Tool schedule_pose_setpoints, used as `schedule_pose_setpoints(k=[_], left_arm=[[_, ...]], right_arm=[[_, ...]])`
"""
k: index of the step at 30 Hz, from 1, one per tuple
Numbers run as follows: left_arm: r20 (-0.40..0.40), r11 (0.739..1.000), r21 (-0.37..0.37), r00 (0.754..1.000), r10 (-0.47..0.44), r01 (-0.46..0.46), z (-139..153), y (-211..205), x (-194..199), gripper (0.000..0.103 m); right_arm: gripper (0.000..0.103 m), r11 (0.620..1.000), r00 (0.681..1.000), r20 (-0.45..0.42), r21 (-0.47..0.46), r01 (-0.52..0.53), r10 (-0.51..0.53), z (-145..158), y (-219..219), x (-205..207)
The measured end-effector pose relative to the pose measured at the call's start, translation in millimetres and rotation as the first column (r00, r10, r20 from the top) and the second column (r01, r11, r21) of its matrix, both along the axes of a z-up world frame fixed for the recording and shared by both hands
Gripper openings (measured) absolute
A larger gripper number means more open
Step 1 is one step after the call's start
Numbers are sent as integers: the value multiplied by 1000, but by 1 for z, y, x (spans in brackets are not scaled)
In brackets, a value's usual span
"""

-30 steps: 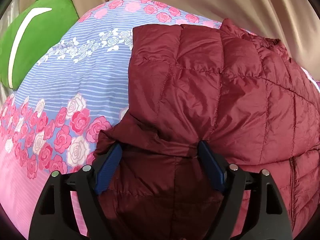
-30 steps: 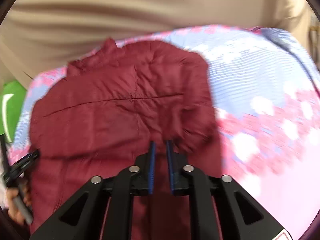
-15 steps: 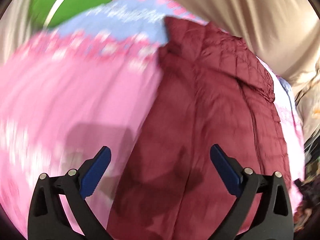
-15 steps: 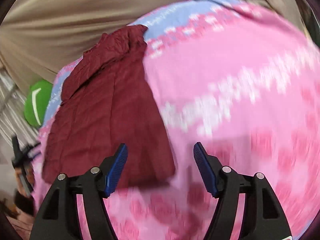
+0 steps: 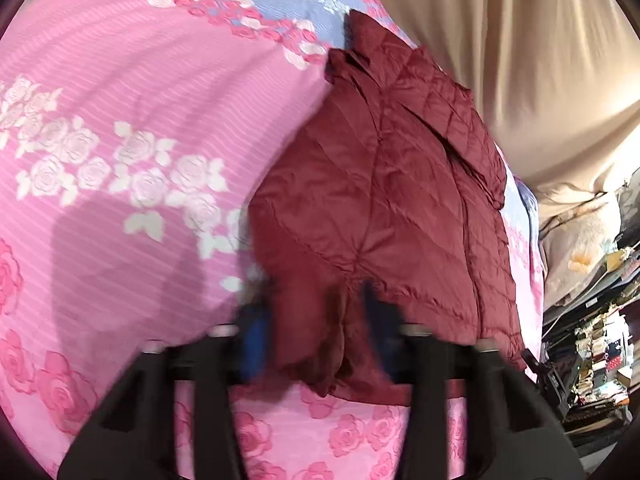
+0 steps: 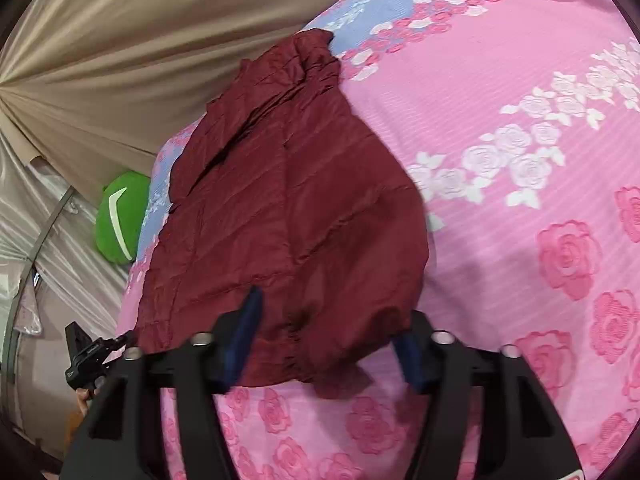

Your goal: Fold large clothes

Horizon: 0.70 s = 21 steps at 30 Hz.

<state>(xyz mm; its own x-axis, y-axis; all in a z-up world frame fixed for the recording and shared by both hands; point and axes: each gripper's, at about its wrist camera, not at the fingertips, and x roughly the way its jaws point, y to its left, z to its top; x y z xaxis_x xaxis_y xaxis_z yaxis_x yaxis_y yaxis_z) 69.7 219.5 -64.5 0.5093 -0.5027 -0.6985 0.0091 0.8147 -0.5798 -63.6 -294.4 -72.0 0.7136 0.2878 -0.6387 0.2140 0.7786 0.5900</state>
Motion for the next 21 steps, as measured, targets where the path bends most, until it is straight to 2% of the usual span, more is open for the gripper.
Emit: schedule_pose_setpoints(k=[1, 2, 3, 6, 9, 13, 15, 16, 18, 20, 21], left_arm=[[6, 1000, 1, 1000, -2, 2, 1, -1, -1, 15], [28, 1000, 1, 1000, -7, 7, 6, -2, -3, 11], [47, 1000, 2, 999, -8, 8, 11, -2, -6, 8], [142, 1000, 7, 990, -7, 6, 37, -1, -22, 5], [235, 999, -31, 972, -8, 16, 64, 3, -43, 4], [367, 997, -78, 930, 13, 17, 103, 9, -77, 4], [439, 994, -106, 898, 41, 6, 126, 15, -98, 4], [469, 993, -117, 881, 55, 0, 135, 17, -108, 4], [545, 990, -140, 834, 84, -8, 157, 23, -132, 4], [623, 989, -148, 775, 104, -13, 179, 27, -156, 4], [644, 989, -148, 758, 107, -14, 187, 28, -162, 4]], right_arm=[[30, 1000, 1000, 3, -8, 0, 0, 1, 4, 2], [10, 1000, 1000, 9, -23, 3, -3, 3, 6, 2], [7, 999, 1000, 18, -42, 8, -7, 6, 7, 1], [3, 996, 994, 108, -86, 32, -23, 26, 11, -12], [3, 993, 976, 219, -111, 45, -20, 53, 14, -33], [3, 979, 922, 386, -197, 59, 22, 98, 23, -72], [3, 975, 888, 459, -212, 66, 40, 117, 24, -89], [3, 972, 857, 512, -220, 78, 47, 131, 24, -103], [3, 970, 812, 582, -223, 100, 50, 149, 24, -122], [3, 968, 741, 669, -220, 124, 57, 175, 25, -146], [3, 967, 715, 697, -220, 131, 61, 185, 26, -154]])
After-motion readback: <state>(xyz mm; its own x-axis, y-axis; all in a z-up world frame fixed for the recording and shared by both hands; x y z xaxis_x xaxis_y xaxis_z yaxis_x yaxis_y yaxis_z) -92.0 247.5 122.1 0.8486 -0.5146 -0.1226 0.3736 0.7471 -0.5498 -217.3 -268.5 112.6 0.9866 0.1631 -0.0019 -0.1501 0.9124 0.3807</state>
